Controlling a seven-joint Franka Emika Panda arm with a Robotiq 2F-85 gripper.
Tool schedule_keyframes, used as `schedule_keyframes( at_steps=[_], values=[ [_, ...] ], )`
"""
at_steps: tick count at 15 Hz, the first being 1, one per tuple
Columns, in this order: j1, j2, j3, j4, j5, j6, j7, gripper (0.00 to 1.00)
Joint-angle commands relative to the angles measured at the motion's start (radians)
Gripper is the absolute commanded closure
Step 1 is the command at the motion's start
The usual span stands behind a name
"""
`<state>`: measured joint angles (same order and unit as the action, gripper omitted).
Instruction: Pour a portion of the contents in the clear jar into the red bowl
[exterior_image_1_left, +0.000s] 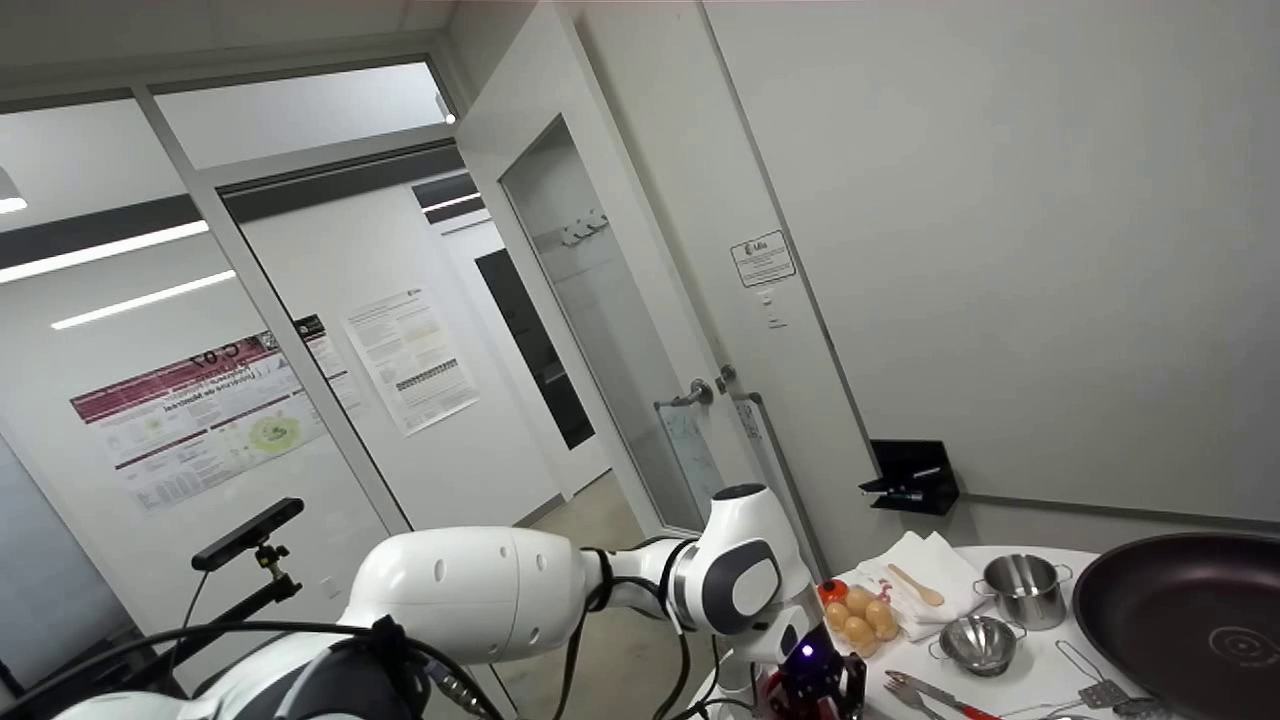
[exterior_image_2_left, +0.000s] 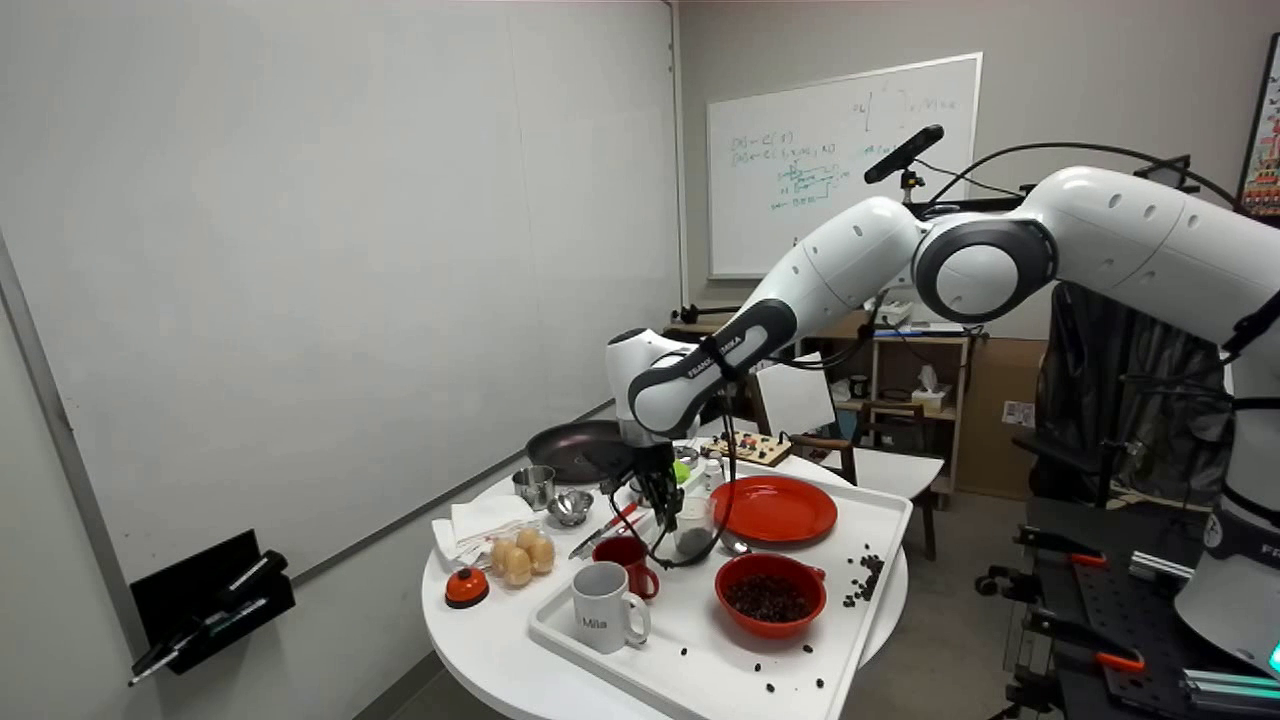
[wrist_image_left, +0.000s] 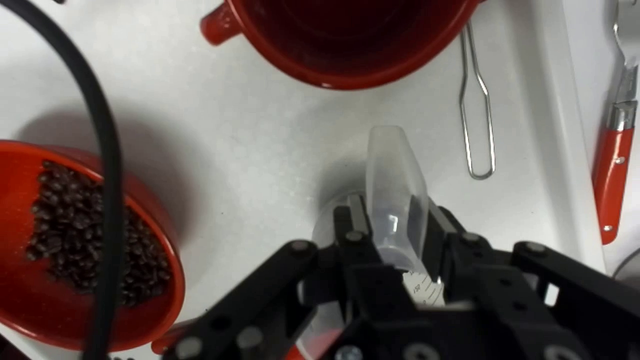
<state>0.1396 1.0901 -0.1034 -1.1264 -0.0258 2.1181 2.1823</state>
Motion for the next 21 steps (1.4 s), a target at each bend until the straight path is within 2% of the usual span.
schedule_keyframes(
  at_steps=[1, 13, 21],
  values=[
    [0.0, -0.11, 0.012, -0.094, 0.014, -0.008, -0.036, 0.91],
    [0.044, -0.43, 0.05, -0.392, -0.016, -0.177, -0.239, 0.91],
    [0.061, -0.658, 0.101, -0.667, 0.003, -0.092, -0.301, 0.91]
  ],
)
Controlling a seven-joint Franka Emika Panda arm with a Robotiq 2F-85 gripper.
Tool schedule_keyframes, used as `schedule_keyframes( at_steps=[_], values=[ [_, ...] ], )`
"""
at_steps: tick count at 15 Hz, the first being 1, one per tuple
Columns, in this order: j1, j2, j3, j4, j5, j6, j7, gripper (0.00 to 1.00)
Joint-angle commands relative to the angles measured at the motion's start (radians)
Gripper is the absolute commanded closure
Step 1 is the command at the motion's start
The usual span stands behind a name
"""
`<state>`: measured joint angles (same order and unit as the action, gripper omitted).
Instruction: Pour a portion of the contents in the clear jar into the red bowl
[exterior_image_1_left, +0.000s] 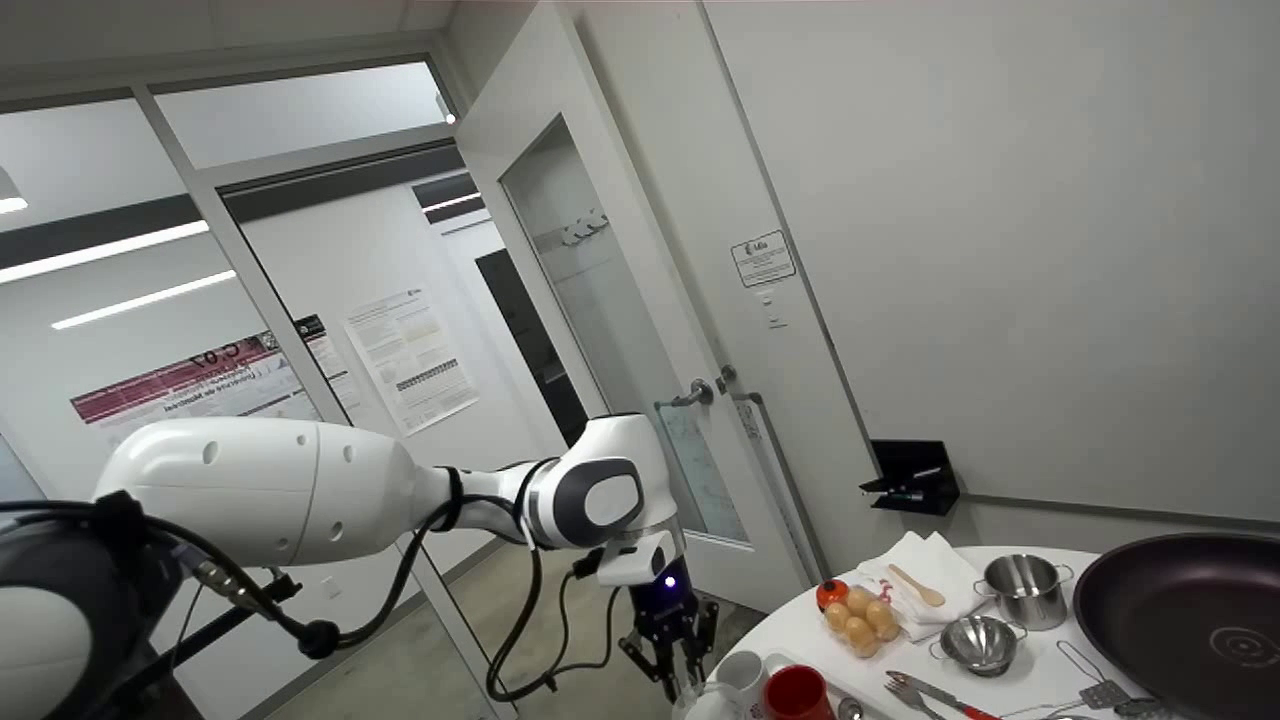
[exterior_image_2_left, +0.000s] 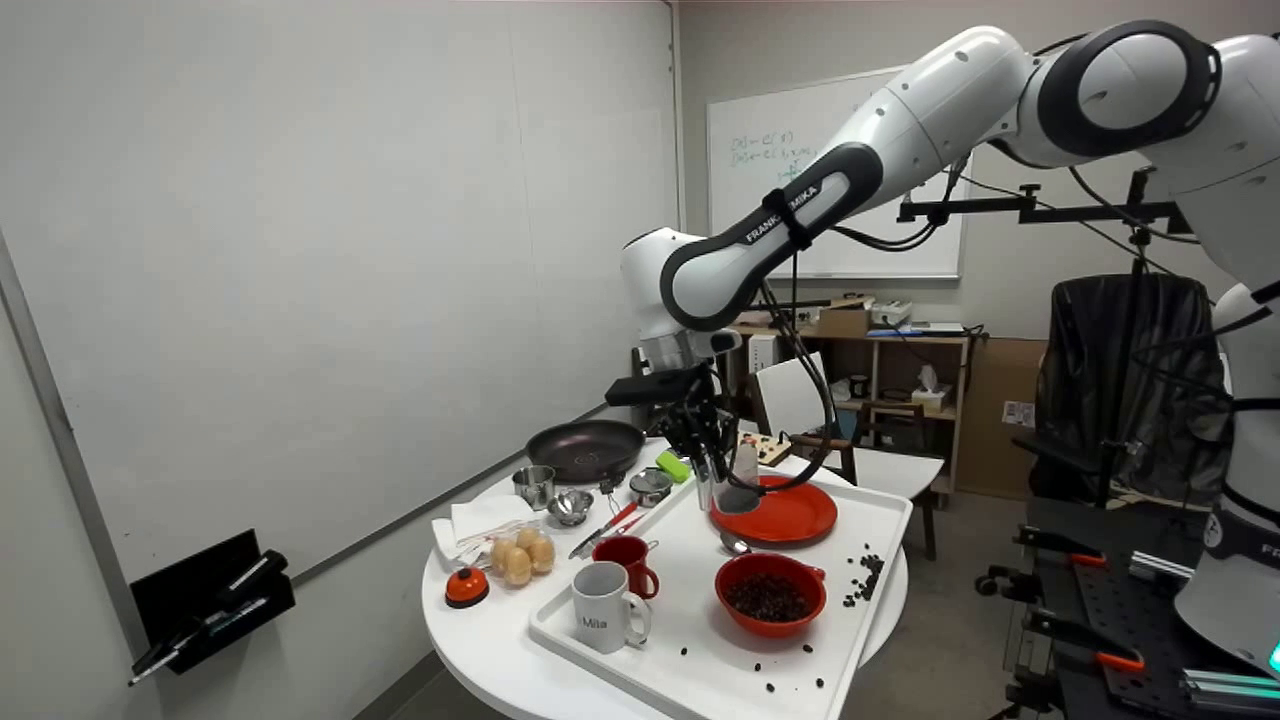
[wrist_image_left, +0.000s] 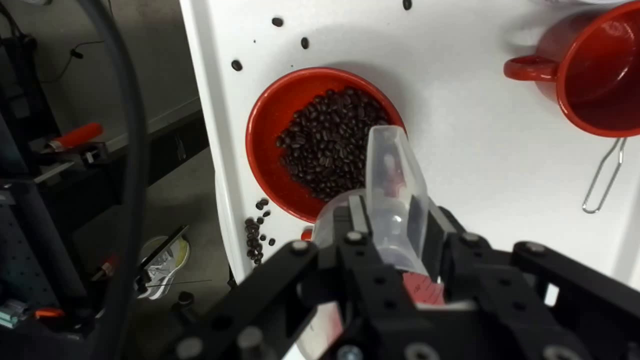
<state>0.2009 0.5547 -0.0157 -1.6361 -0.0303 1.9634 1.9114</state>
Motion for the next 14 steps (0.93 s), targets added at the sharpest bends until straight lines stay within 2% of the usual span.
schedule_keyframes(
  at_steps=[1, 5, 8, 14],
  values=[
    [-0.006, -0.15, 0.021, -0.2, 0.016, 0.078, -0.04, 0.91],
    [-0.038, -0.227, 0.037, -0.343, 0.078, 0.142, -0.078, 0.91],
    [-0.063, -0.251, 0.048, -0.405, 0.159, 0.19, -0.13, 0.91],
    [-0.118, -0.276, 0.089, -0.461, 0.372, 0.199, -0.368, 0.91]
  ],
)
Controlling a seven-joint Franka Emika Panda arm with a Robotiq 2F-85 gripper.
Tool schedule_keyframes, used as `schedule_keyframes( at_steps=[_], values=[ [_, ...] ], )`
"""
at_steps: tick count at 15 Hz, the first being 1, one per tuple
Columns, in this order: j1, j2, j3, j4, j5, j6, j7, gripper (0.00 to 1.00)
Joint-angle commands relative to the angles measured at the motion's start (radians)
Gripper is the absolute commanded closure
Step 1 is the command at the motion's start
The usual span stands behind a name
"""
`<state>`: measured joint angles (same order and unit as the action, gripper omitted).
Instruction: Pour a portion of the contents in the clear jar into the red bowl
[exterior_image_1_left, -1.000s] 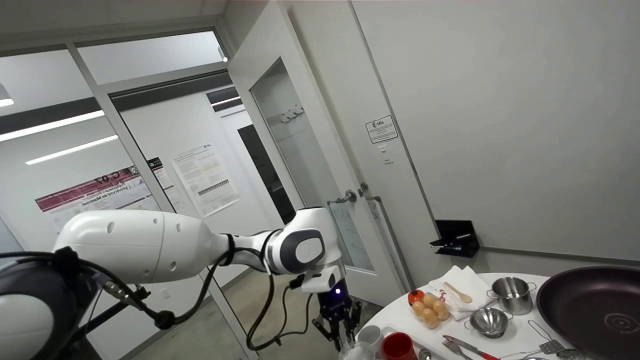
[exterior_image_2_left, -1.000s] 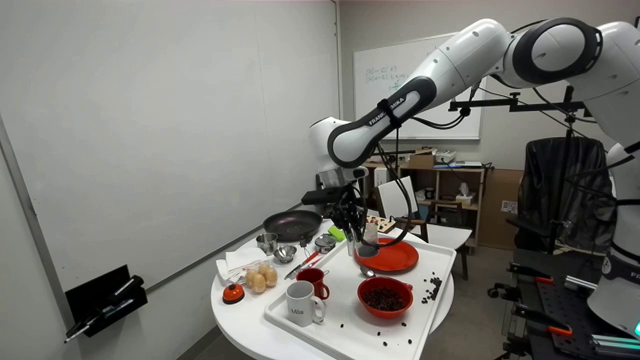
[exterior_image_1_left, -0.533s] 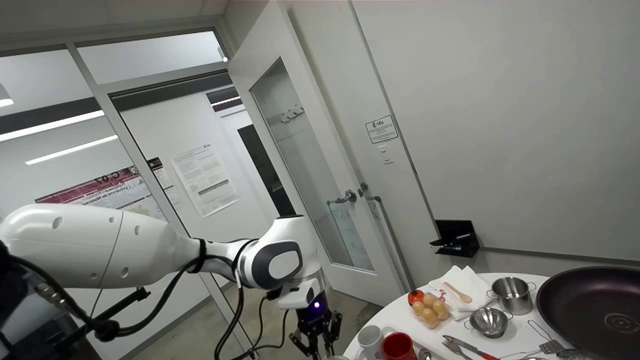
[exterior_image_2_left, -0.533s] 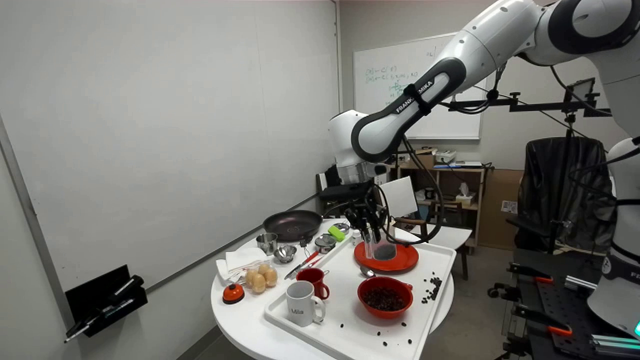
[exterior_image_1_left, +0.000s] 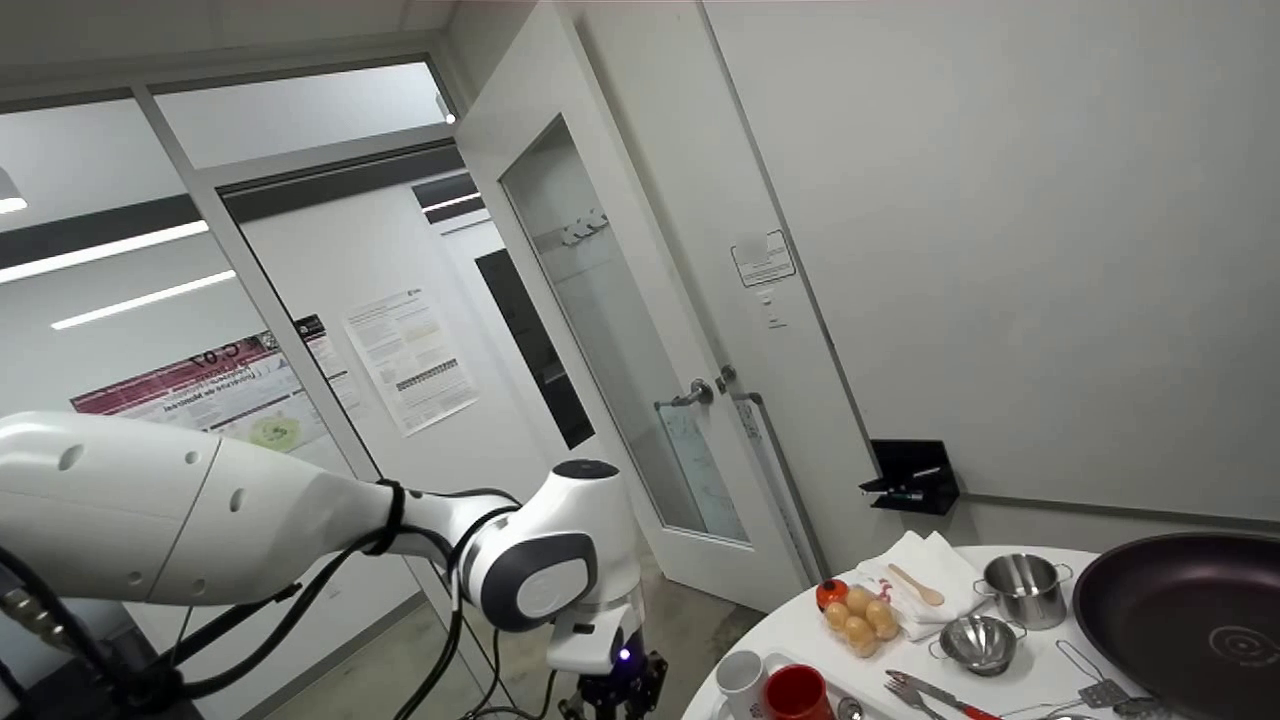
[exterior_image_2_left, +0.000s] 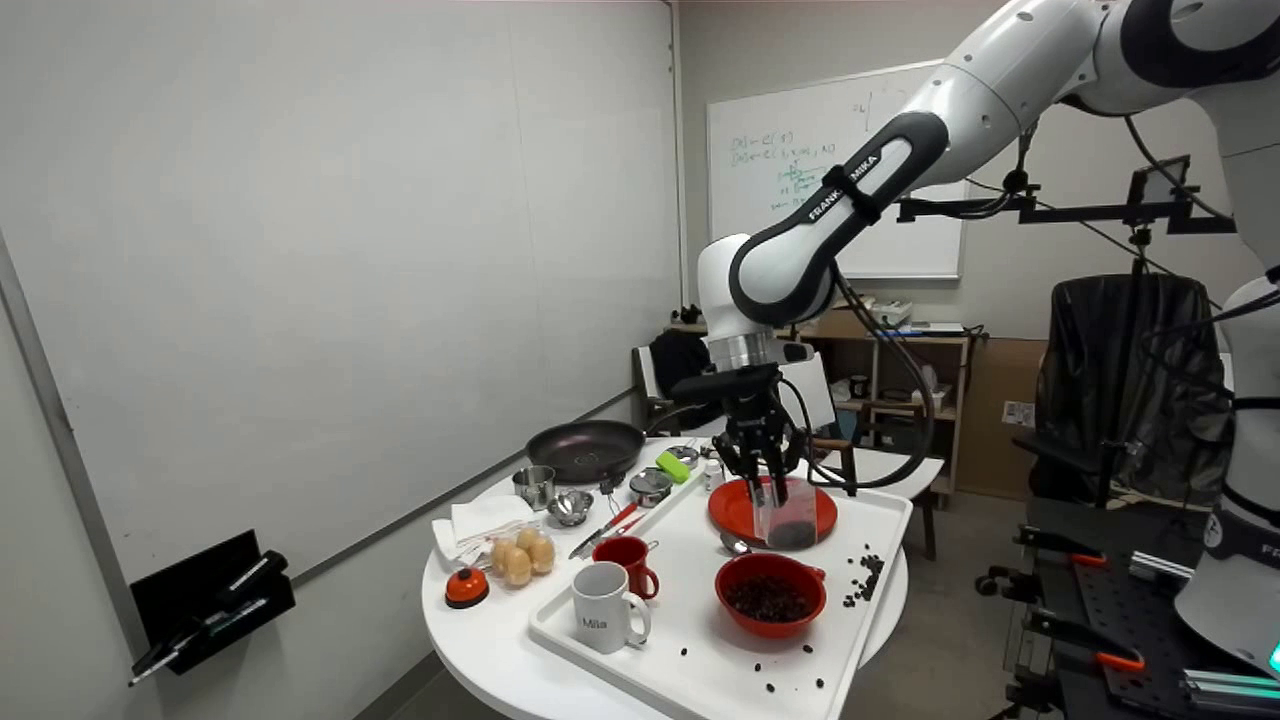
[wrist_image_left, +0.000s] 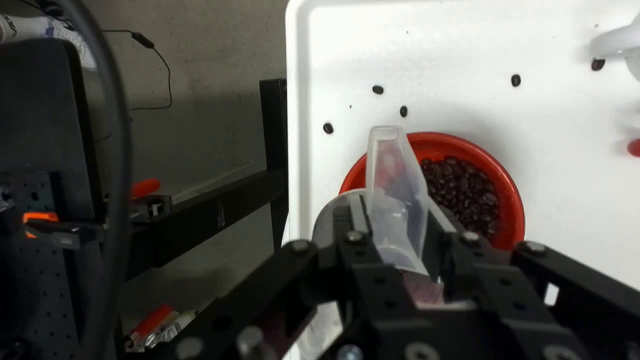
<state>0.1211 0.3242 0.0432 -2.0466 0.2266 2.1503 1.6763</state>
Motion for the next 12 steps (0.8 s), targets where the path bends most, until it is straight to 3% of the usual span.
schedule_keyframes(
  at_steps=[1, 12],
  values=[
    [-0.045, -0.048, 0.034, -0.054, 0.153, 0.002, -0.173, 0.91],
    [-0.154, -0.033, 0.006, -0.037, 0.529, -0.277, -0.681, 0.91]
  ],
)
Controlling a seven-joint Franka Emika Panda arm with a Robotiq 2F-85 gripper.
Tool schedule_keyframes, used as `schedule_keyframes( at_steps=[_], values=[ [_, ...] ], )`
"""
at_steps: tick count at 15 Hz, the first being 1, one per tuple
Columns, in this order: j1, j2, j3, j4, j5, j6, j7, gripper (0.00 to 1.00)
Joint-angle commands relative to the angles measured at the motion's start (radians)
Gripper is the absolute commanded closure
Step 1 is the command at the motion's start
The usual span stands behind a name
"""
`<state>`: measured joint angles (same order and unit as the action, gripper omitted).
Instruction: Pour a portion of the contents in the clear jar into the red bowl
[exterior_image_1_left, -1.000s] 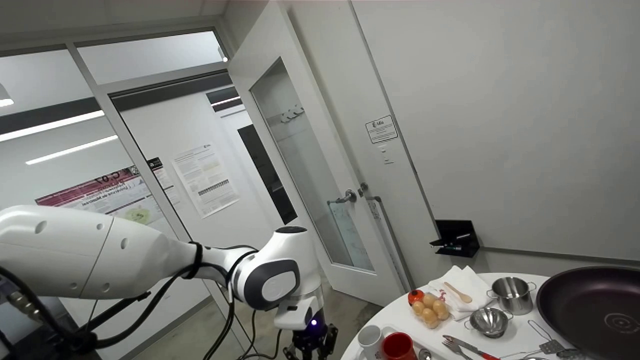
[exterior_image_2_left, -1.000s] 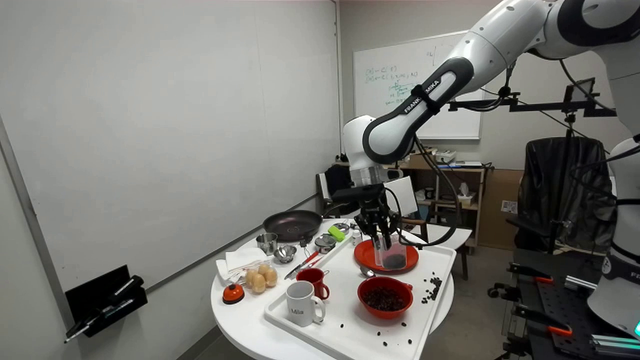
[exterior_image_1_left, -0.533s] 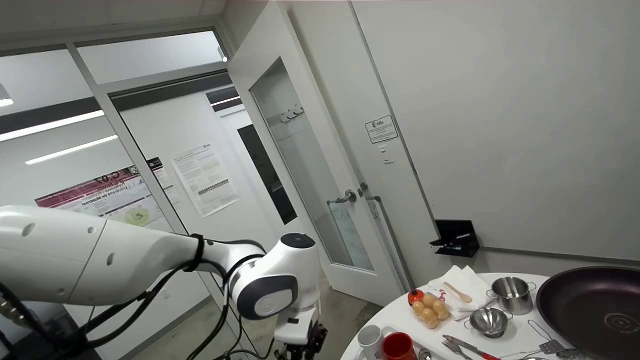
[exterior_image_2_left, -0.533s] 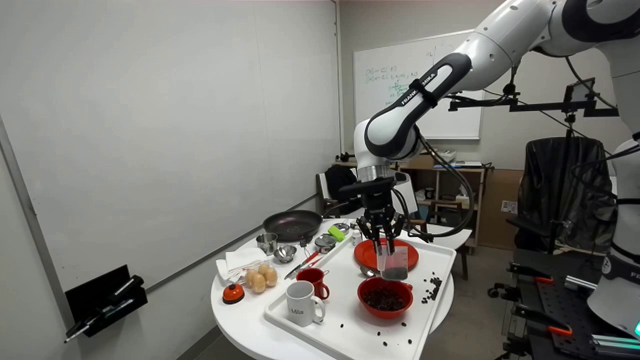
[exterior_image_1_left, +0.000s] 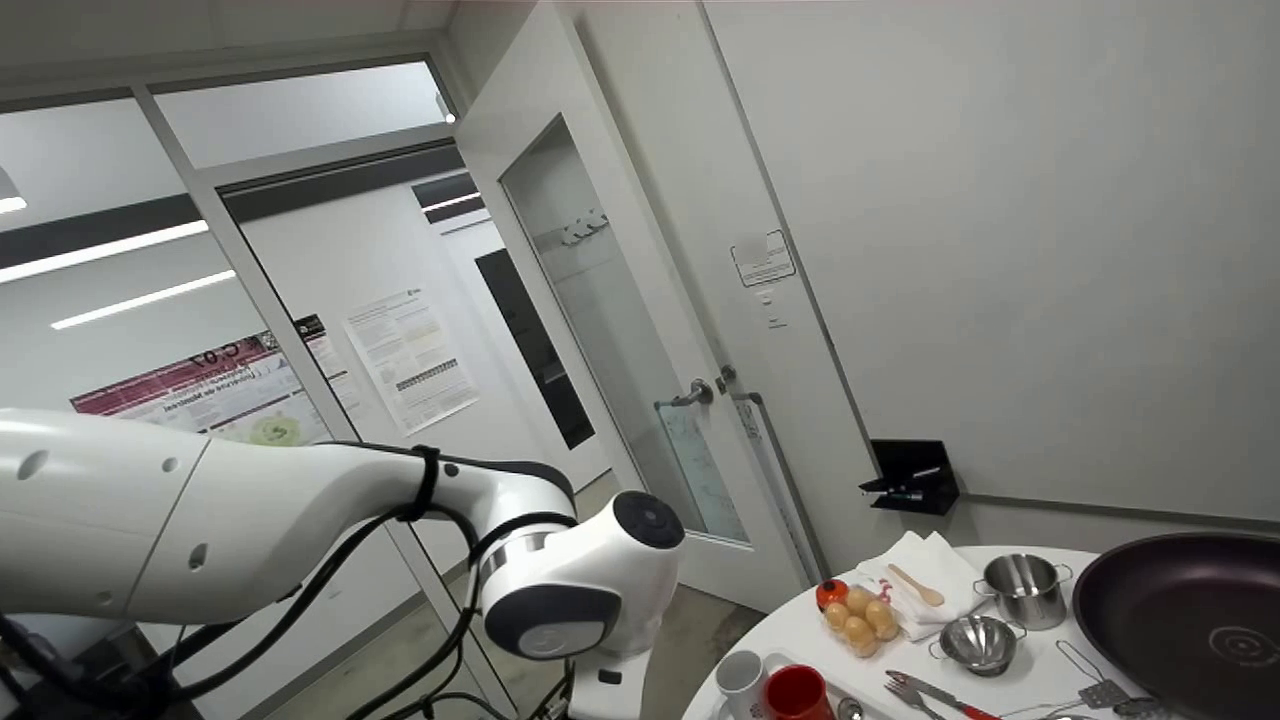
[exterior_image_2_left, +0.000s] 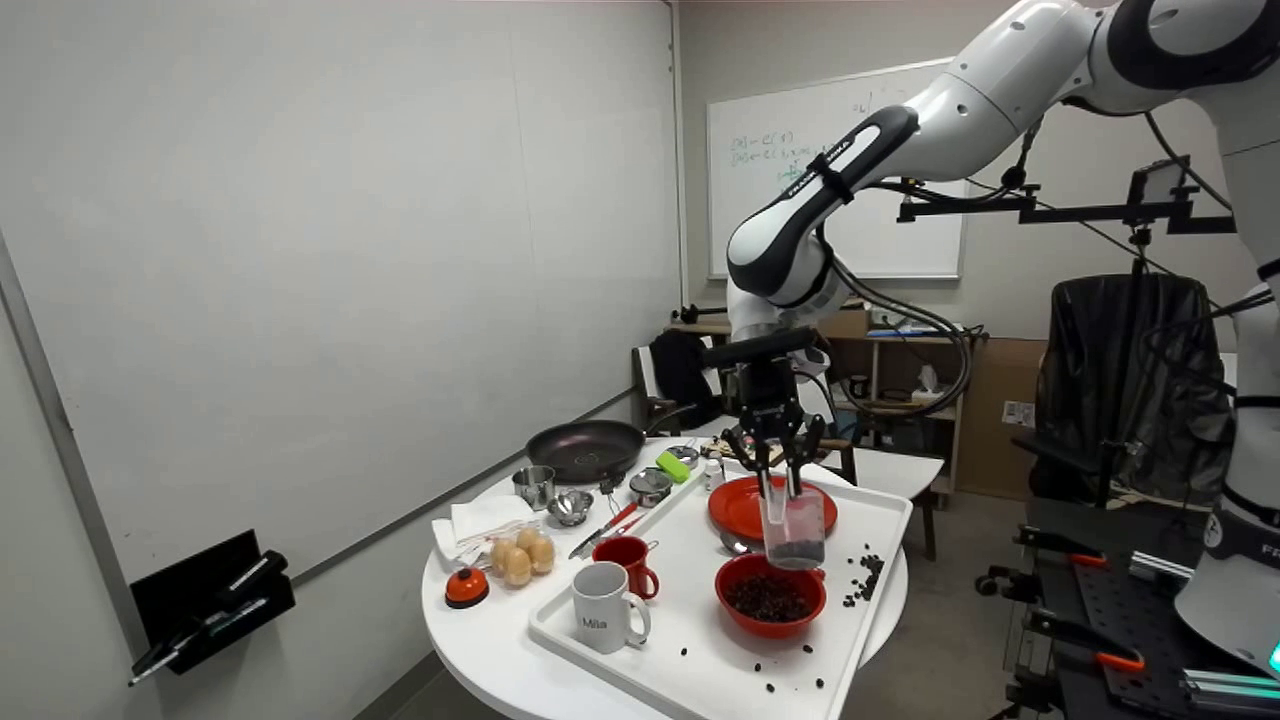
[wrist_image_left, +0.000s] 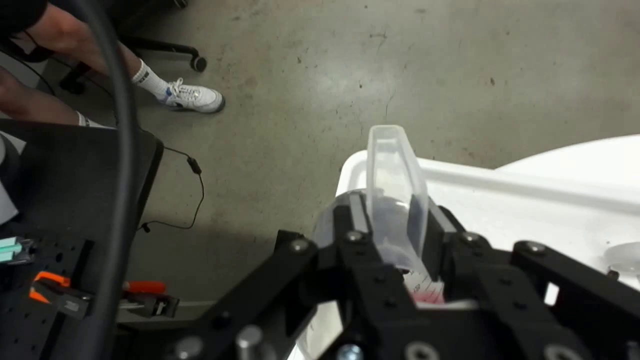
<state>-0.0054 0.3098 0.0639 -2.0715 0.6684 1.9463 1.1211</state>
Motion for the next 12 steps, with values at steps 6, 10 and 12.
schedule_keyframes(
  at_steps=[6, 10, 12],
  values=[
    [-0.058, -0.002, -0.058, -0.001, 0.218, -0.227, -0.318, 0.91],
    [-0.057, 0.005, -0.084, 0.004, 0.263, -0.326, -0.362, 0.91],
    [-0.055, 0.007, -0.094, 0.004, 0.281, -0.356, -0.367, 0.91]
  ],
)
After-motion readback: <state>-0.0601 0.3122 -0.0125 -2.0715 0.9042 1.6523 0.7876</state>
